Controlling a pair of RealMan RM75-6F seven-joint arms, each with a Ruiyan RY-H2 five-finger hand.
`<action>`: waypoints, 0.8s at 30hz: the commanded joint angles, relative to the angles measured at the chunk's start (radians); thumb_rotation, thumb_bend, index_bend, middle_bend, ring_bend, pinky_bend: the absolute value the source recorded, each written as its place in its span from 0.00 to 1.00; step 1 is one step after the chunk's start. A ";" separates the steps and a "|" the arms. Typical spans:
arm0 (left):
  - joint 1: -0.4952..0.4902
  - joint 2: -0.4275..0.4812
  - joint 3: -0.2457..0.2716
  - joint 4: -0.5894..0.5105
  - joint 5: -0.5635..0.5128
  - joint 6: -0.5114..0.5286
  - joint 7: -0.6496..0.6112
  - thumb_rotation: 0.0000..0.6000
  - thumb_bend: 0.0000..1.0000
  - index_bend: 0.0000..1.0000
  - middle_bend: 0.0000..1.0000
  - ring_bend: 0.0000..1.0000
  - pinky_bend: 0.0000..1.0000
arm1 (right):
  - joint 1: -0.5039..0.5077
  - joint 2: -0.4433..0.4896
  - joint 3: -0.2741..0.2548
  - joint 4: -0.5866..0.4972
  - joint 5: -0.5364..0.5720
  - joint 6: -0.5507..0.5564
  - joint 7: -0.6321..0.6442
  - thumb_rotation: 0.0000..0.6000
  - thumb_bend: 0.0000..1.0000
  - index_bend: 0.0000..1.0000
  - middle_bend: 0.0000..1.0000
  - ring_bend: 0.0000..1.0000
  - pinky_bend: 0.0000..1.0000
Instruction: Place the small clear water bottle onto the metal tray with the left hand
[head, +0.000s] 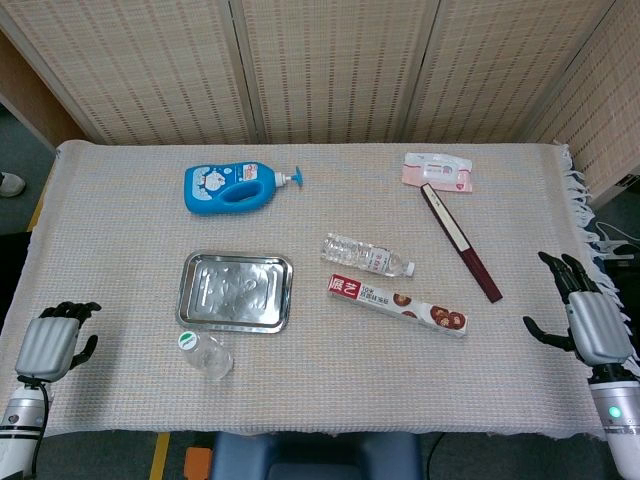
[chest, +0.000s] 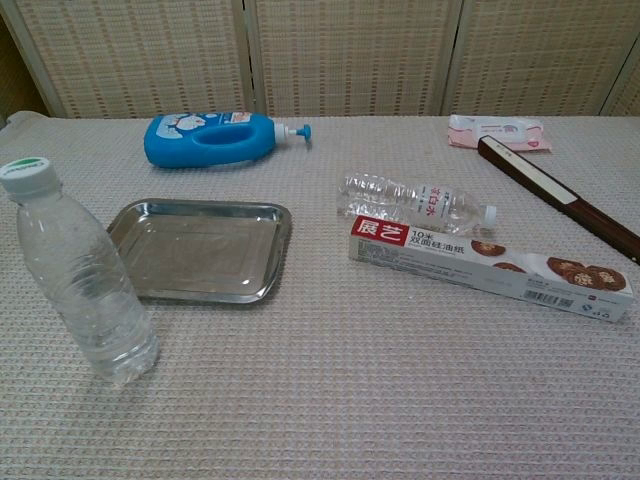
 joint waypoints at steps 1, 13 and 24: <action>0.005 -0.006 -0.008 0.000 -0.007 0.014 0.008 1.00 0.39 0.28 0.36 0.27 0.37 | -0.001 -0.003 0.001 0.003 -0.004 0.005 0.001 1.00 0.19 0.08 0.11 0.00 0.21; 0.012 0.066 -0.005 -0.098 -0.087 -0.044 0.060 1.00 0.39 0.21 0.27 0.22 0.33 | -0.008 0.003 0.000 0.000 -0.013 0.018 0.016 1.00 0.19 0.08 0.11 0.00 0.21; 0.005 0.379 0.004 -0.561 -0.208 -0.340 -0.275 1.00 0.37 0.00 0.00 0.00 0.16 | -0.016 0.042 -0.026 -0.008 -0.080 0.018 0.096 1.00 0.19 0.08 0.11 0.00 0.21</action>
